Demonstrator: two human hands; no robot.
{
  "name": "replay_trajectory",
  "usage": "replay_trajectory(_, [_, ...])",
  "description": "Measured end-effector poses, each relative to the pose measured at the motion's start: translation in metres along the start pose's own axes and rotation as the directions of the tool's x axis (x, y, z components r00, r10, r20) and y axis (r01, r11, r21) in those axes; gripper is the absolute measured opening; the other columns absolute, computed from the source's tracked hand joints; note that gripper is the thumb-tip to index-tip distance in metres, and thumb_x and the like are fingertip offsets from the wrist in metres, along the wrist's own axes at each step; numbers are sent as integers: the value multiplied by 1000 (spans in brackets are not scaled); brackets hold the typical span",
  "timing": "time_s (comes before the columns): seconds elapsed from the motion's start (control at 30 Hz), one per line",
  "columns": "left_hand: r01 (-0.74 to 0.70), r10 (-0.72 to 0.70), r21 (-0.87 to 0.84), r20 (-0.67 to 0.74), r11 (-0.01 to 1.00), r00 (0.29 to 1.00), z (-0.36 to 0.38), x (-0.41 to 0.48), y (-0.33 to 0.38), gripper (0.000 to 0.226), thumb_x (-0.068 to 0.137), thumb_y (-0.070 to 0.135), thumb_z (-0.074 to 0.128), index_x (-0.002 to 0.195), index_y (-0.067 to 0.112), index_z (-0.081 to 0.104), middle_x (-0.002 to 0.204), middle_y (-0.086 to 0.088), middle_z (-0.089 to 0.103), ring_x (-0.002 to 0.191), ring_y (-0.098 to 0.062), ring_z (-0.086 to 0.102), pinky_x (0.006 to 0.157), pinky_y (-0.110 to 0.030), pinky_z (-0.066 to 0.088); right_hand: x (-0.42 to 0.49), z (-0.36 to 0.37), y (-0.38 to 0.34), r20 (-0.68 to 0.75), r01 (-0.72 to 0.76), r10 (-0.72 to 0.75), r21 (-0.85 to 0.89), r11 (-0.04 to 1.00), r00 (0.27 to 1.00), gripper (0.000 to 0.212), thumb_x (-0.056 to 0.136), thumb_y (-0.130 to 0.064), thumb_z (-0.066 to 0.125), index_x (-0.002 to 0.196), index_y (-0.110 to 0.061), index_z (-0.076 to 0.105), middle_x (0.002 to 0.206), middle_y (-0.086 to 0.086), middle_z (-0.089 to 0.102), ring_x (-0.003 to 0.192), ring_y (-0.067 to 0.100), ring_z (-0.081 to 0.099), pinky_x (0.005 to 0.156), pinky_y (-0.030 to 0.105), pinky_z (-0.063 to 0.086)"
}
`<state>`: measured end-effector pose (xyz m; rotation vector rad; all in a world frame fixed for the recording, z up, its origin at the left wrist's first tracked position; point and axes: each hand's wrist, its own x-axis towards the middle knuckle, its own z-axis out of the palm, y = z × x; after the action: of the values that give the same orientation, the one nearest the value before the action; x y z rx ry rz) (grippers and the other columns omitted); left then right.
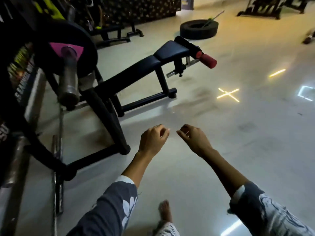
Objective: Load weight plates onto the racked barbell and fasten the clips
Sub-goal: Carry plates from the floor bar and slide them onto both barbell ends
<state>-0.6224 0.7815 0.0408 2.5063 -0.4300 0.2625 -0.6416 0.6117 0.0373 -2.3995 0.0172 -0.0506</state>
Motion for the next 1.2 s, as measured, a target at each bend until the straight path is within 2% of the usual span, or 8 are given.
replay_trajectory(0.13, [18, -16, -13, 152, 1000, 988, 50, 57, -15, 26, 93, 32, 52, 80, 10, 60, 74, -4, 64, 64, -20, 56, 57, -22, 34, 46, 2, 40, -11, -69, 70, 48, 996, 998, 25, 91, -37, 51, 89, -14, 61, 92, 6, 69, 87, 23, 63, 75, 40, 51])
replay_trajectory(0.23, [47, -36, -46, 209, 998, 977, 80, 108, -24, 25, 92, 33, 53, 84, 10, 60, 84, -6, 68, 74, -23, 60, 61, -25, 41, 81, 2, 60, -32, -155, 158, 77, 985, 987, 22, 91, -37, 52, 90, -16, 60, 92, 1, 68, 86, 19, 62, 73, 36, 50])
replay_trajectory(0.4, [96, -68, -71, 325, 993, 943, 131, 192, -17, 29, 93, 35, 50, 87, 9, 59, 92, -9, 68, 81, -26, 61, 64, -27, 43, 135, -18, 105, -25, -332, 333, 43, 942, 943, 22, 91, -38, 50, 98, -19, 57, 104, 0, 64, 92, 19, 59, 77, 35, 48])
replay_trajectory(0.63, [-77, 128, -122, 495, 990, 859, 221, 309, 48, 26, 93, 34, 51, 88, 10, 61, 93, -7, 67, 81, -22, 61, 63, -24, 37, 203, -89, 193, -166, -505, 518, 115, 855, 839, 26, 93, -37, 47, 104, -15, 57, 111, 3, 62, 99, 21, 58, 78, 31, 43])
replay_trajectory(0.83, [-163, 215, -142, 554, 976, 804, 317, 437, 123, 29, 92, 39, 50, 104, 14, 59, 110, -3, 65, 98, -23, 62, 72, -28, 42, 291, -171, 301, -216, -546, 561, 132, 827, 799, 29, 95, -36, 44, 107, -13, 56, 113, 6, 62, 102, 23, 57, 83, 35, 45])
replay_trajectory(0.97, [-190, 218, -109, 553, 976, 804, 375, 537, 182, 26, 90, 39, 53, 96, 14, 61, 103, -3, 67, 93, -24, 62, 73, -31, 46, 364, -246, 367, -247, -566, 593, 175, 806, 767, 28, 94, -35, 45, 110, -14, 55, 115, 4, 61, 104, 22, 57, 83, 34, 43])
replay_trajectory(1.07, [-181, 216, -119, 533, 976, 818, 410, 606, 222, 25, 90, 37, 54, 89, 13, 62, 96, -4, 68, 88, -24, 63, 70, -31, 46, 420, -293, 404, -272, -549, 576, 177, 817, 771, 29, 94, -34, 45, 113, -13, 52, 117, 6, 59, 104, 23, 56, 83, 34, 43])
replay_trajectory(1.2, [-184, 213, -106, 534, 977, 818, 463, 688, 249, 25, 91, 36, 53, 94, 13, 62, 99, -4, 67, 88, -21, 62, 69, -27, 44, 501, -334, 463, -183, -542, 555, 120, 832, 812, 29, 95, -35, 44, 110, -13, 55, 115, 6, 60, 104, 22, 56, 82, 32, 42])
